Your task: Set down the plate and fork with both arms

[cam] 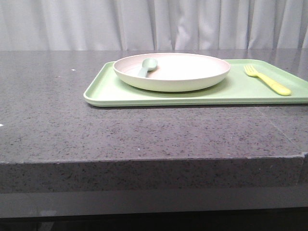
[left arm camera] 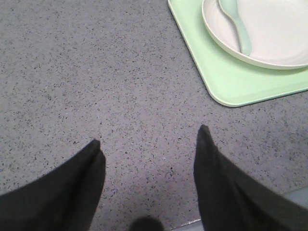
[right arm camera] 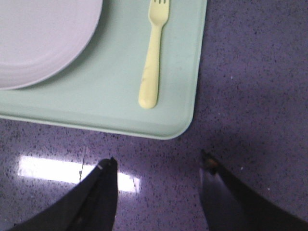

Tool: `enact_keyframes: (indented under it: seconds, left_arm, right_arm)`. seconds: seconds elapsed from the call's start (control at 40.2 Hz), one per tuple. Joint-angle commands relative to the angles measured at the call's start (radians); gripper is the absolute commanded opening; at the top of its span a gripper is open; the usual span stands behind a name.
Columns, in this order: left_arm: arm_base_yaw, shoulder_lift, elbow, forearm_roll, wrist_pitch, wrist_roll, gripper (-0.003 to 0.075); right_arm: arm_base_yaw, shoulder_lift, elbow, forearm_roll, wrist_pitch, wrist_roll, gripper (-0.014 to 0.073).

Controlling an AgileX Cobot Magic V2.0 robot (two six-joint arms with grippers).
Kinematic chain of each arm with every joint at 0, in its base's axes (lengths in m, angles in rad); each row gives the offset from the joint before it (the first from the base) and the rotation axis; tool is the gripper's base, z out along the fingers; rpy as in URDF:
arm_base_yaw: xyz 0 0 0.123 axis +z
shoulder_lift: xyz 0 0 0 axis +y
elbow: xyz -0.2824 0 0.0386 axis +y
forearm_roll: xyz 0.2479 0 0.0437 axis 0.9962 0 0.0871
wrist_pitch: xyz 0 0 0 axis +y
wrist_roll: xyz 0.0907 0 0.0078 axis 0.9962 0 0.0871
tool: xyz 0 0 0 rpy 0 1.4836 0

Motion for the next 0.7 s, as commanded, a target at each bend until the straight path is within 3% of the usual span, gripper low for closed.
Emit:
enact_keyframes:
  seconds: [0.0, 0.448, 0.672]
  left_arm:
    - [-0.006, 0.001, -0.026, -0.004, -0.067, -0.003, 0.0398]
    - [-0.006, 0.083, -0.026, -0.004, -0.065, -0.003, 0.0398]
    - [-0.006, 0.1, -0.026, -0.004, -0.065, -0.003, 0.0398]
  right_arm:
    - [-0.005, -0.11, 0.061, 0.002, -0.063, -0.012, 0.0412]
    - [-0.005, -0.47, 0.406, 0.002, -0.222, -0.012, 0.0412]
    - [-0.005, -0.575, 0.478, 0.002, -0.268, -0.012, 0.0412]
